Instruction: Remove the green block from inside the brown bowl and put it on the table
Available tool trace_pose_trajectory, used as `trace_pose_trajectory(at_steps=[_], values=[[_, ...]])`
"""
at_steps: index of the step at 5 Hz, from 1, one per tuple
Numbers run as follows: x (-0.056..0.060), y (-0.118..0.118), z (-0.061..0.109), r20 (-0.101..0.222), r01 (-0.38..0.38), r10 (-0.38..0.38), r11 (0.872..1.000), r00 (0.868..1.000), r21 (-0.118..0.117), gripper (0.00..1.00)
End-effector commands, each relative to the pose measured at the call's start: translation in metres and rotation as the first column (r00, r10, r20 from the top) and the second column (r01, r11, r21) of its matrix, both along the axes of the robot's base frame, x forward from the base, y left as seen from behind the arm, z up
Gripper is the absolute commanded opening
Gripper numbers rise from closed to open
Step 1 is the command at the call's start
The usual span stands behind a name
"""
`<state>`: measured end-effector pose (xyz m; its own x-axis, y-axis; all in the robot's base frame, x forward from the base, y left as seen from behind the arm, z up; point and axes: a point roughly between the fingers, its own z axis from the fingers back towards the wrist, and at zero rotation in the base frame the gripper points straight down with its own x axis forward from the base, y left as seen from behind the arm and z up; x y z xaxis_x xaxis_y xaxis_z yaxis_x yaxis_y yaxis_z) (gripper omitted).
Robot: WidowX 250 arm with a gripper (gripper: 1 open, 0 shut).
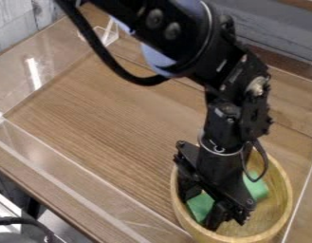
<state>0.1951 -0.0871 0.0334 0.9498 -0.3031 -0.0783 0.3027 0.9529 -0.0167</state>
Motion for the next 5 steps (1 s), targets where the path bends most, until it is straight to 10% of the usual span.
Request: trace_pose_trajectory(at_steps=[1,5], values=[[0.003,0.002,0.008,0.006,-0.015,0.015,1.0,1.0,-0.011,0.0],[-0.007,0.009,0.021,-0.087,-0.076,0.073,0.997,0.994,-0.029,0.0]])
